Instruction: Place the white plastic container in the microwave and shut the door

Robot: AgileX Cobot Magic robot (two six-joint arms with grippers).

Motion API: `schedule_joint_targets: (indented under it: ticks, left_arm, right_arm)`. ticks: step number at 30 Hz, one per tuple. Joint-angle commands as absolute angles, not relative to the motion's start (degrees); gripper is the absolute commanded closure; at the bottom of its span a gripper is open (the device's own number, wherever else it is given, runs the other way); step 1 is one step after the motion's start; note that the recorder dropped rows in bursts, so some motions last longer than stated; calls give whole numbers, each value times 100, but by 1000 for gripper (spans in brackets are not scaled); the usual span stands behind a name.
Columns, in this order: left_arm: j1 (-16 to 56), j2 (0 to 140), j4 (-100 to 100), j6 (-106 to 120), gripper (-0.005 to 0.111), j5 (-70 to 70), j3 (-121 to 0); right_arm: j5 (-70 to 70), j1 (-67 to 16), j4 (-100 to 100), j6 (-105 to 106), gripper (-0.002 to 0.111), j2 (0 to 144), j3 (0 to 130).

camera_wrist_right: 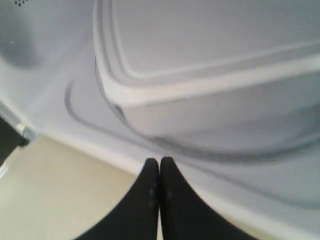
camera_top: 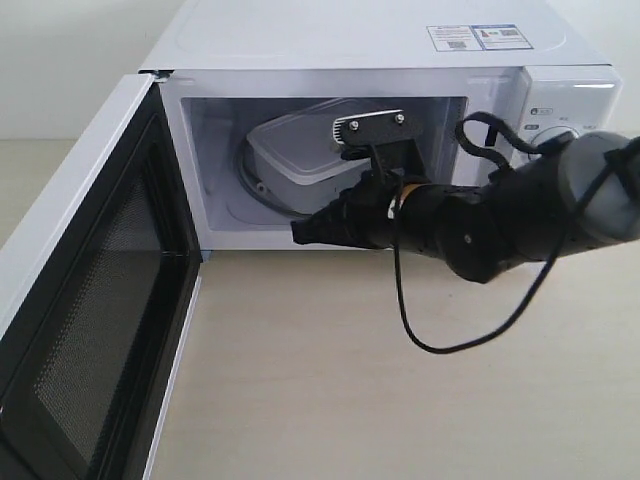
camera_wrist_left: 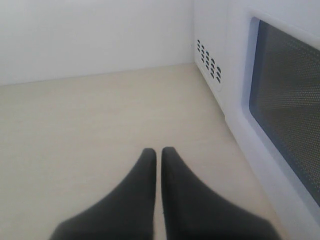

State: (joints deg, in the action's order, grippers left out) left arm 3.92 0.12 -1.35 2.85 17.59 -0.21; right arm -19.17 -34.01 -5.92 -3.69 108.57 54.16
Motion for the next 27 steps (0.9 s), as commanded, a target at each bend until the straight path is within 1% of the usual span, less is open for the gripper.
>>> schedule_joint_targets:
  ticks: [1, 6, 11, 13, 18, 22, 27]
  left_arm:
    - [366, 0, -131, 300, 102, 1753, 0]
    - [366, 0, -131, 300, 102, 1753, 0]
    - [366, 0, -131, 300, 102, 1753, 0]
    - [366, 0, -131, 300, 102, 1753, 0]
    - [366, 0, -131, 300, 102, 1753, 0]
    - [366, 0, -131, 300, 102, 1753, 0]
    - [366, 0, -131, 300, 102, 1753, 0]
  right_arm:
    - [-2133, -3493, -551, -322, 108, 10190, 4506]
    - [-3165, -3807, -551, -525, 108, 9206, 3051]
    - [-3788, -3968, -629, -543, 108, 8198, 2014]
    - [-3875, -3968, -1131, -236, 108, 7833, 1725]
    - [-3723, -3893, -2582, 1112, 108, 7237, 1409]
    - [-3372, -3614, -2684, 1469, 108, 7100, 1398]
    - [-3278, -2899, -2643, 1491, 108, 7100, 1398]
